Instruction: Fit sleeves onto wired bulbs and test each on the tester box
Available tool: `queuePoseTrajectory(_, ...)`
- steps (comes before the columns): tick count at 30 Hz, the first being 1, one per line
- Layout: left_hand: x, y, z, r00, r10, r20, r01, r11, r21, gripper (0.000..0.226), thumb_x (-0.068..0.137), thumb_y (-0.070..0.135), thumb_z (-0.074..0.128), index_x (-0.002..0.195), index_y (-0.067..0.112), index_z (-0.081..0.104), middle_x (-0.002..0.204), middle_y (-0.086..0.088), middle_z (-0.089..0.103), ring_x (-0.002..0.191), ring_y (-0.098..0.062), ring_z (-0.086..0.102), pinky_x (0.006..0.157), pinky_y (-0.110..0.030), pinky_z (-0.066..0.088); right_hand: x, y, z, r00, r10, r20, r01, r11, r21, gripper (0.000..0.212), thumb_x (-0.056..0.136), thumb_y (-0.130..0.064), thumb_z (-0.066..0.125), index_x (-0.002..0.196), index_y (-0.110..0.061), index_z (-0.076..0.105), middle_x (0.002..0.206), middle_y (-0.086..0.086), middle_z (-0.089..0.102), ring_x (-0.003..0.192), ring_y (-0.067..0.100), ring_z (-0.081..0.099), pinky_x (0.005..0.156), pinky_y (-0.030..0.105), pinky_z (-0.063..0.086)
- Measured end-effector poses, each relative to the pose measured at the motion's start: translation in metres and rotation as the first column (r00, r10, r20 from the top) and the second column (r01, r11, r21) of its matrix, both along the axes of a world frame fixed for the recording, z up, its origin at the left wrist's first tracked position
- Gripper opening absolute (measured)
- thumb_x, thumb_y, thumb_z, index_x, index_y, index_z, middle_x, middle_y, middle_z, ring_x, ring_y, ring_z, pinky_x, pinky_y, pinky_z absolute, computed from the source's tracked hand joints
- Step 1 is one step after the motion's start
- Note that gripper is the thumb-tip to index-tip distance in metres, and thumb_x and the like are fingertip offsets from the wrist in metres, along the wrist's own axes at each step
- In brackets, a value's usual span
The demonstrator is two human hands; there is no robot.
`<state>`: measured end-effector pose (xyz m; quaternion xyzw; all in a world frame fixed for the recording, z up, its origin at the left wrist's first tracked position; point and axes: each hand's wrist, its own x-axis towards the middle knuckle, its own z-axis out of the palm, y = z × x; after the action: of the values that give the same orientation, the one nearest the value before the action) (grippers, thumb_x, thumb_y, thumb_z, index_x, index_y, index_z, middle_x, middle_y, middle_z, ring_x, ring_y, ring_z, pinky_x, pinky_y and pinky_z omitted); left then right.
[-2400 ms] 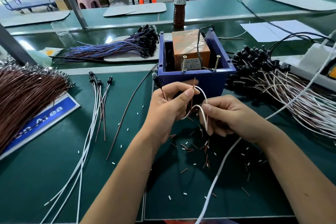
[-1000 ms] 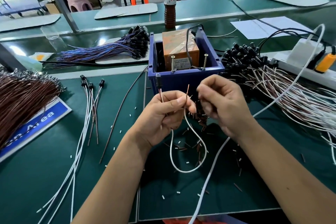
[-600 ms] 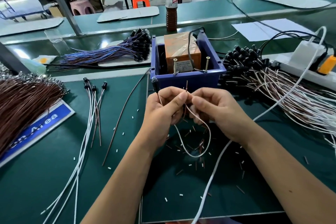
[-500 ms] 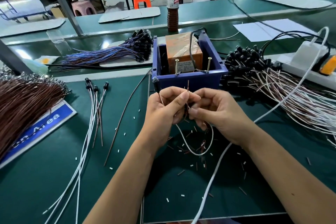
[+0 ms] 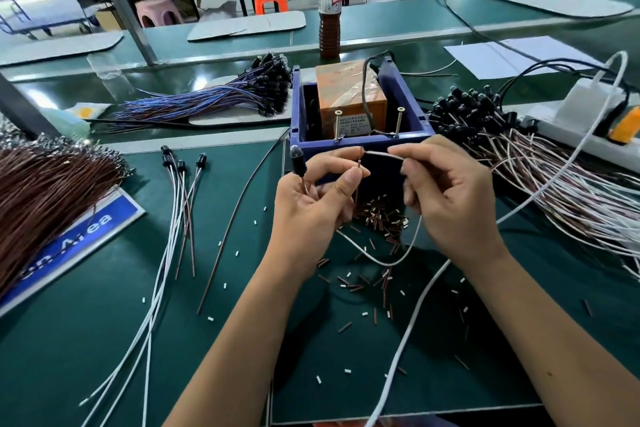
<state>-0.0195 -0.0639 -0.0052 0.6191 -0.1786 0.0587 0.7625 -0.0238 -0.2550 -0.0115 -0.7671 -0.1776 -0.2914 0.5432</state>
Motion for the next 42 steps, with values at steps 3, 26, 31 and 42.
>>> queuePoseTrajectory(3, 0.0, 0.0, 0.002, 0.995, 0.091, 0.051, -0.093, 0.995, 0.042, 0.011, 0.097, 0.011, 0.066, 0.09, 0.012, 0.075, 0.112, -0.007, 0.076, 0.047, -0.009, 0.05, 0.047, -0.016, 0.039, 0.0, -0.003, 0.001, 0.972, -0.192, 0.138, 0.19, 0.981, 0.025, 0.02, 0.107, 0.0, 0.054, 0.111, -0.005, 0.073, 0.092, 0.001, 0.06, 0.061, 0.019, 0.063, 0.059, 0.023, 0.047)
queuePoseTrajectory(26, 0.008, -0.023, 0.01, 0.74, 0.636, 0.22, -0.668, 0.734, 0.124, 0.012, 0.094, 0.008, 0.072, 0.084, 0.014, 0.073, 0.071, -0.004, 0.072, 0.065, -0.021, 0.068, 0.065, -0.031, 0.055, -0.004, 0.012, -0.003, 0.968, -0.241, 0.061, 0.238, 0.969, 0.064, 0.029, 0.106, 0.003, 0.046, 0.119, -0.003, 0.071, 0.089, 0.004, 0.059, 0.059, 0.021, 0.06, 0.051, 0.036, 0.049)
queuePoseTrajectory(31, 0.007, -0.023, 0.012, 0.735, 0.638, 0.23, -0.671, 0.734, 0.108, 0.009, 0.093, 0.004, 0.072, 0.086, 0.009, 0.073, 0.07, -0.001, 0.071, 0.065, -0.014, 0.067, 0.067, -0.013, 0.047, -0.003, 0.011, -0.002, 0.972, -0.233, 0.045, 0.229, 0.971, 0.067, 0.03, 0.106, 0.006, 0.045, 0.116, -0.002, 0.072, 0.083, 0.008, 0.057, 0.057, 0.021, 0.058, 0.051, 0.038, 0.047)
queuePoseTrajectory(42, 0.008, -0.022, 0.012, 0.739, 0.637, 0.22, -0.666, 0.74, 0.097, 0.011, 0.093, 0.005, 0.072, 0.085, 0.013, 0.074, 0.071, 0.0, 0.072, 0.067, -0.016, 0.067, 0.068, -0.016, 0.05, -0.002, 0.01, -0.004, 0.974, -0.225, 0.025, 0.223, 0.973, 0.066, 0.031, 0.105, 0.007, 0.045, 0.117, -0.005, 0.072, 0.082, 0.005, 0.057, 0.058, 0.023, 0.058, 0.051, 0.043, 0.047)
